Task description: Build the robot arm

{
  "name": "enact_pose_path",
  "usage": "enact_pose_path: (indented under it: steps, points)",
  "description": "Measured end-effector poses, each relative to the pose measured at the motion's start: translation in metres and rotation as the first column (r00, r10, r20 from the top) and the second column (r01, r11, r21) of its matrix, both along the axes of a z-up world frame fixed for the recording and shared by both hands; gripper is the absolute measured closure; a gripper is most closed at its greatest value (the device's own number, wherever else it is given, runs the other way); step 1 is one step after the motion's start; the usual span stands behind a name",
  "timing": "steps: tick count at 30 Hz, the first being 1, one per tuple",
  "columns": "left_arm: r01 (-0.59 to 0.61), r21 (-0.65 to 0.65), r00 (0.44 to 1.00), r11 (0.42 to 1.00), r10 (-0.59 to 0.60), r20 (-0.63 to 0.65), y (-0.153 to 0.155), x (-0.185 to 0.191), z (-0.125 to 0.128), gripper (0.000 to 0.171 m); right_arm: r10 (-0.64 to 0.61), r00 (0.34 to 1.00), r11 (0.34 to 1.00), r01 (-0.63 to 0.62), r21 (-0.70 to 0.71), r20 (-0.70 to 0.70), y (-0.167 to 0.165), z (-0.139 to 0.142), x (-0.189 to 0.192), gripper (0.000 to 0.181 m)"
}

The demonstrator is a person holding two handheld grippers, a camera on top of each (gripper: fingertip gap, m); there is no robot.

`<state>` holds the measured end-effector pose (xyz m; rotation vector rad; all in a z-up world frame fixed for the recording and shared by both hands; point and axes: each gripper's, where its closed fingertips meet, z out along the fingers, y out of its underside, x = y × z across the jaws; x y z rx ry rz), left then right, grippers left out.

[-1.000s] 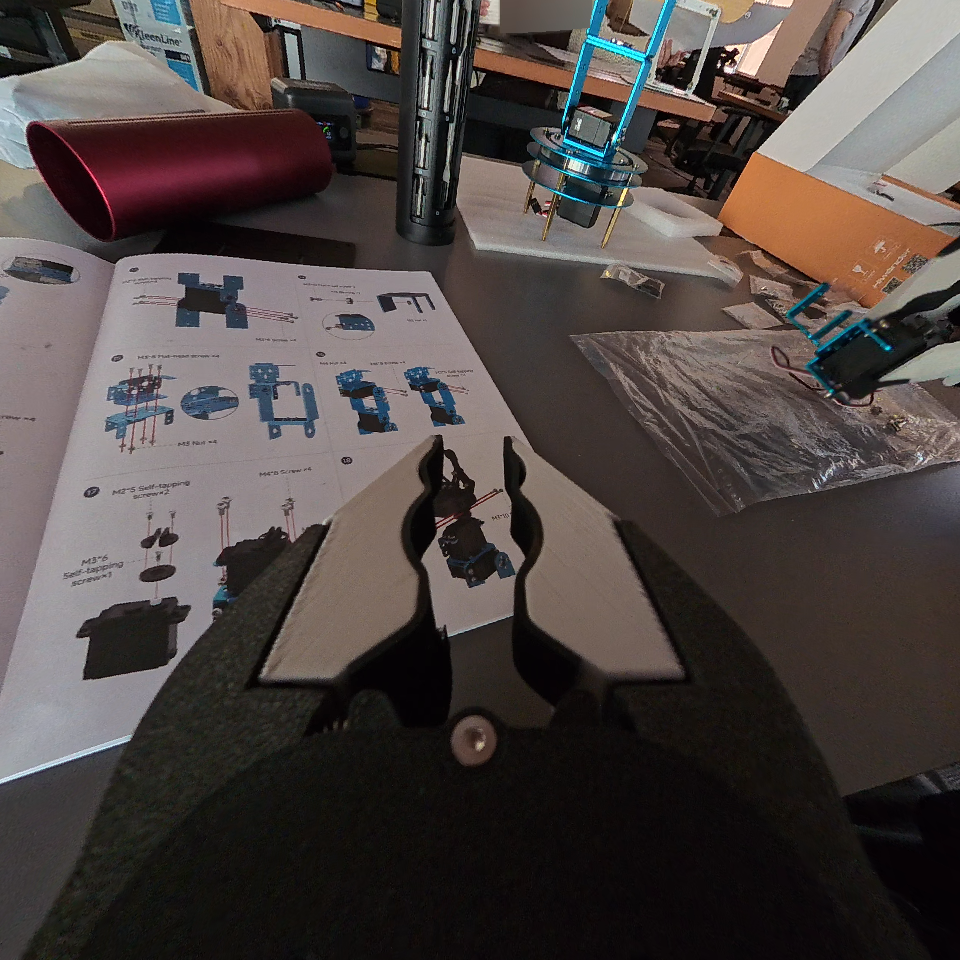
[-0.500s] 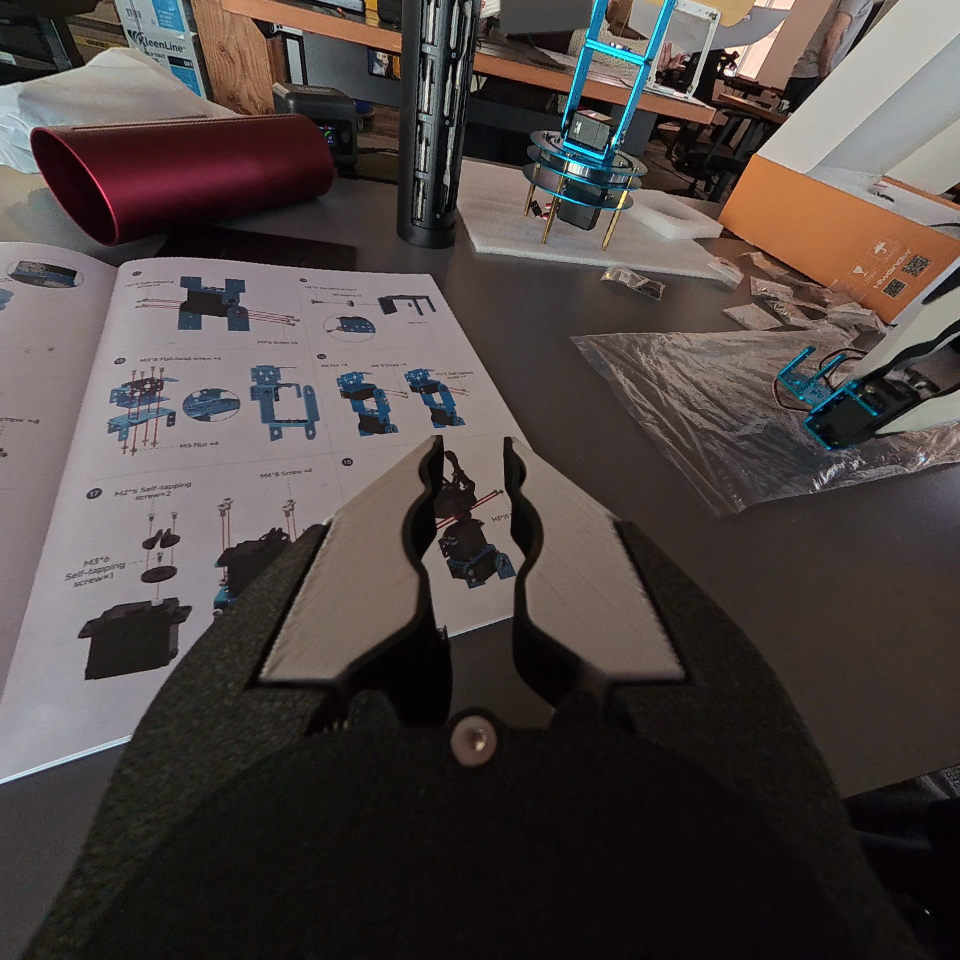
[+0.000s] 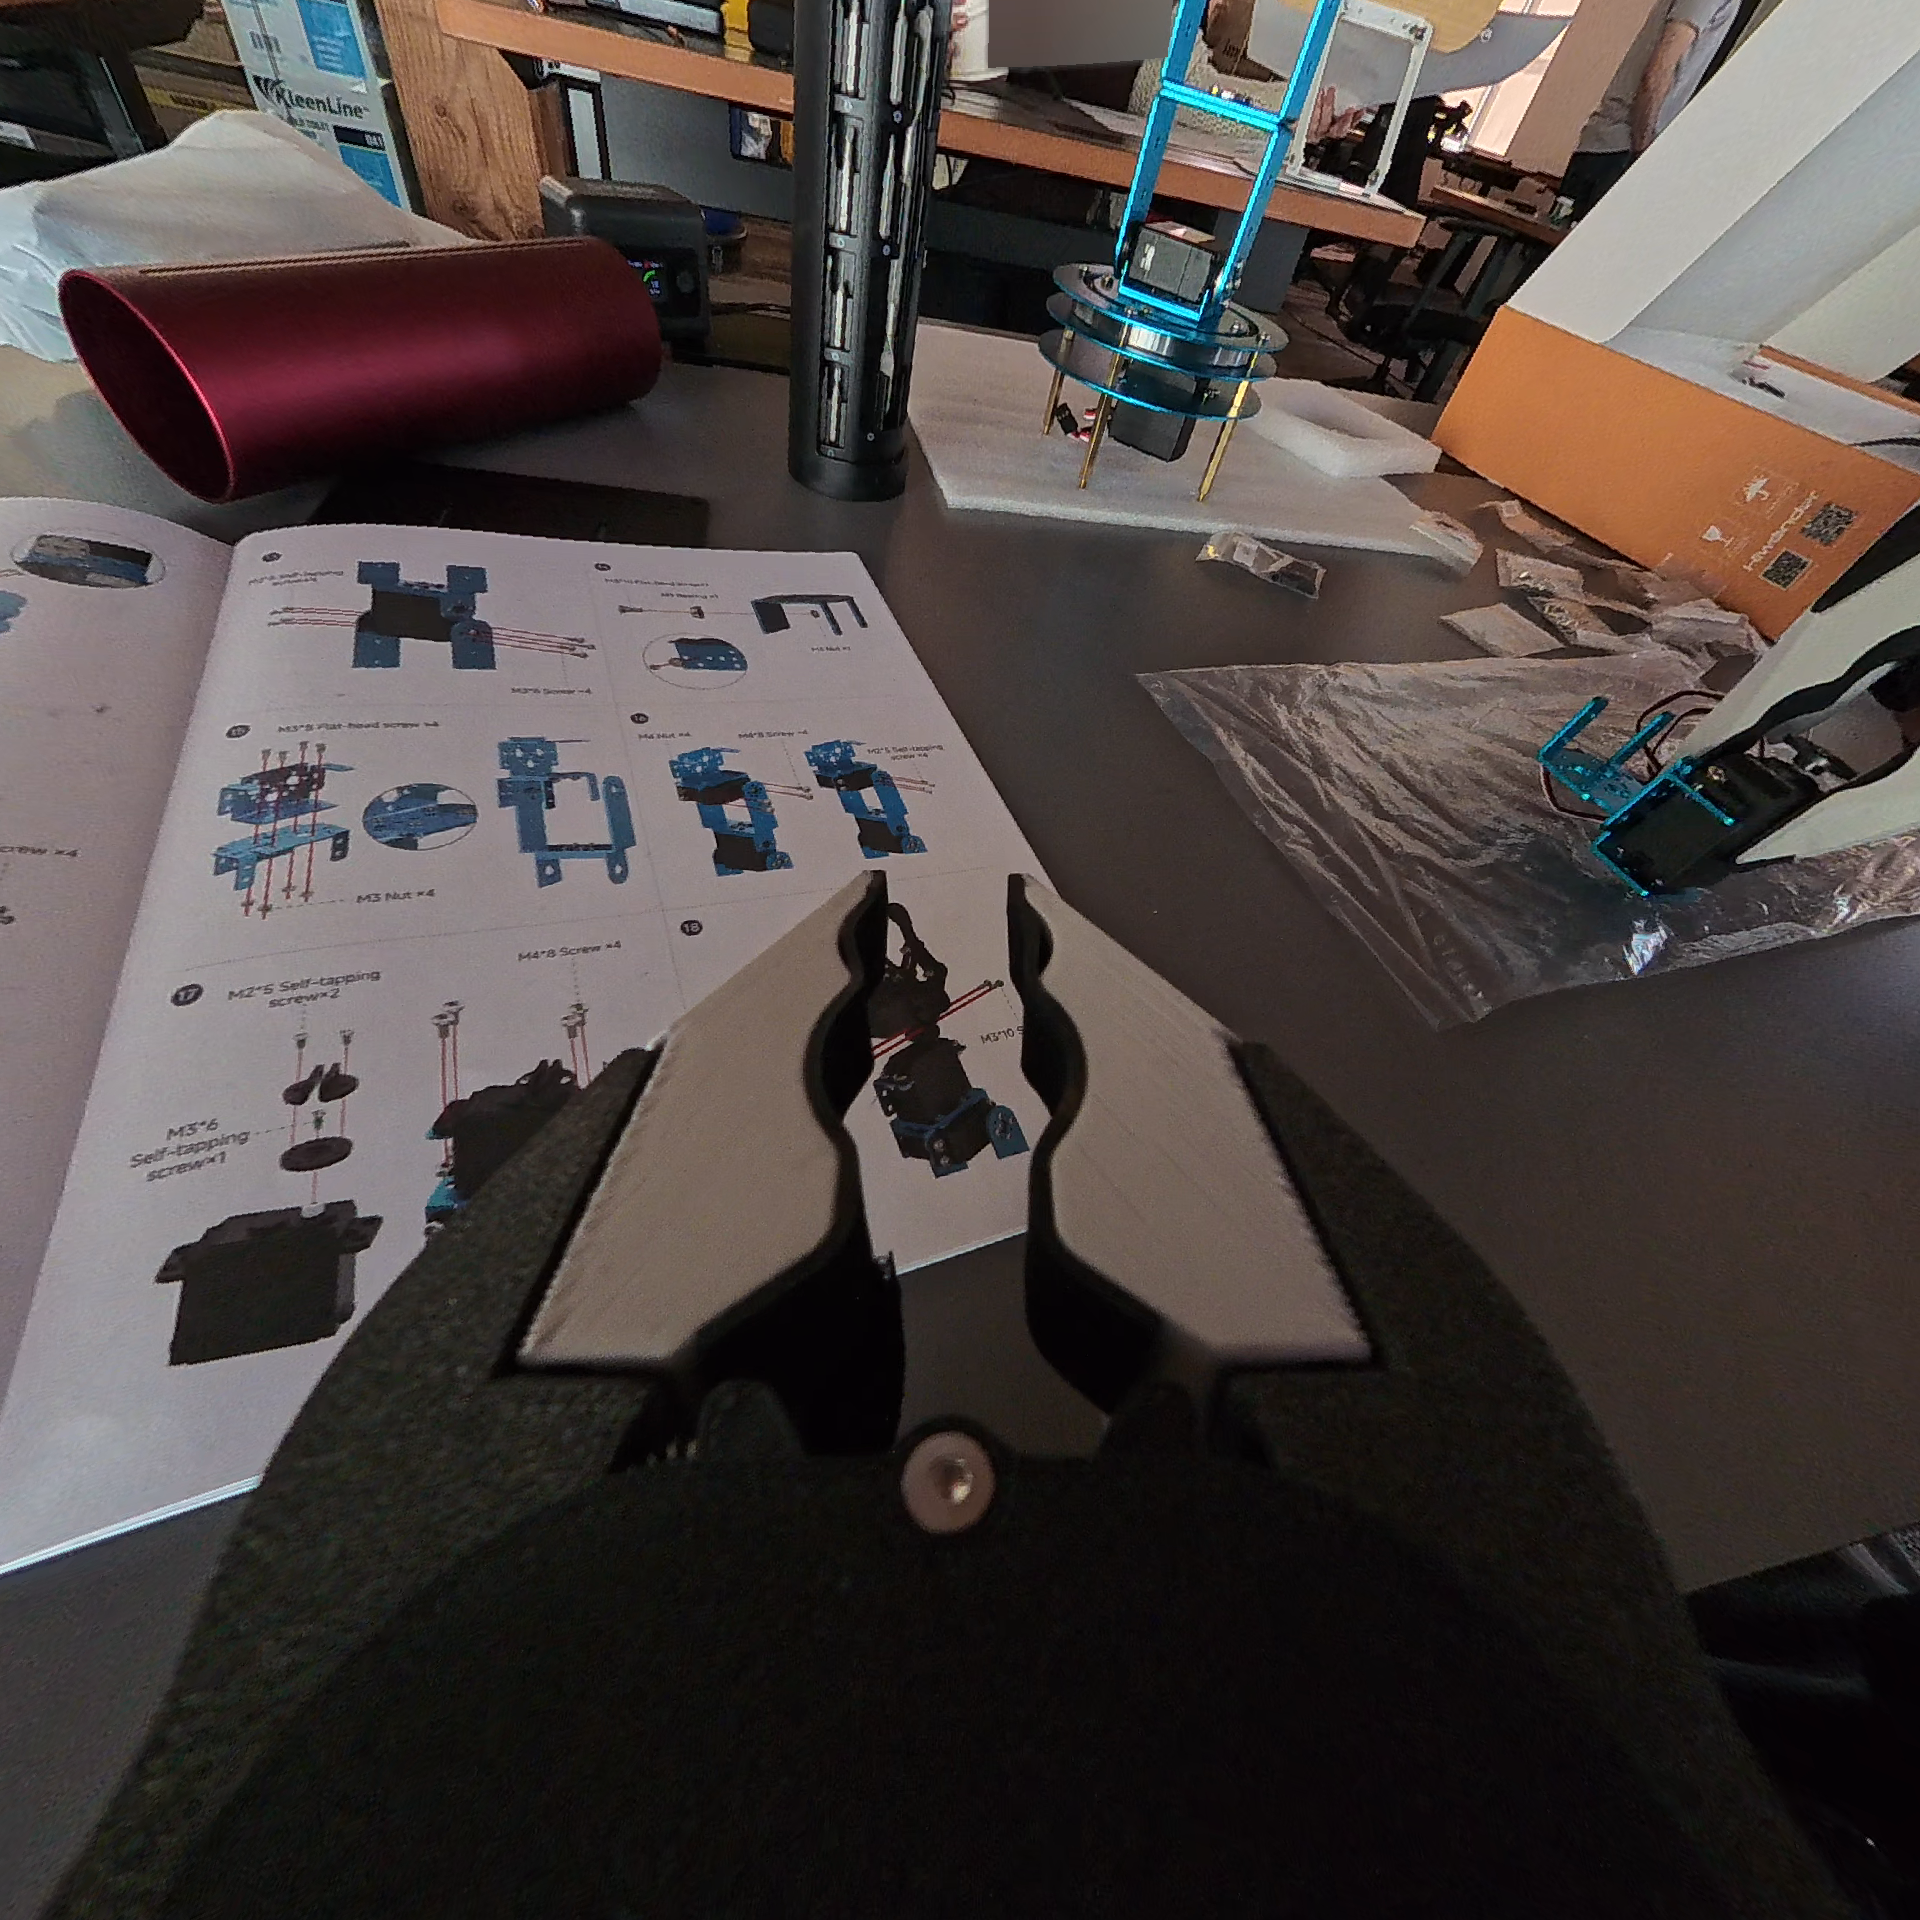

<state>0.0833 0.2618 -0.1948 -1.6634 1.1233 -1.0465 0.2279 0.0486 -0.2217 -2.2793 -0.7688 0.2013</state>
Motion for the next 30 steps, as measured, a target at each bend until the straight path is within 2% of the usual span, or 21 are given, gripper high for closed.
enact_pose_path:
  steps: [14, 24, 30]
  points:
    - [0.0, 0.0, 1.0, 1.0, 0.0, 0.0, 0.0, 0.0, 0.0, 0.149, 0.008, 0.999, 1.0, -0.008, 0.014, -0.036, 0.0, 0.0, 0.002, 0.153]
    - [0.002, -0.002, 1.0, 1.0, -0.002, -0.005, 0.001, 0.0, -0.001, 0.149, 0.007, 0.983, 1.0, -0.011, -0.023, -0.183, -0.008, -0.001, 0.008, 0.153]
    - [0.001, -0.002, 1.0, 1.0, -0.001, -0.003, 0.001, 0.0, -0.001, 0.149, 0.006, 0.976, 0.999, -0.014, -0.034, -0.219, -0.015, -0.003, 0.016, 0.153]
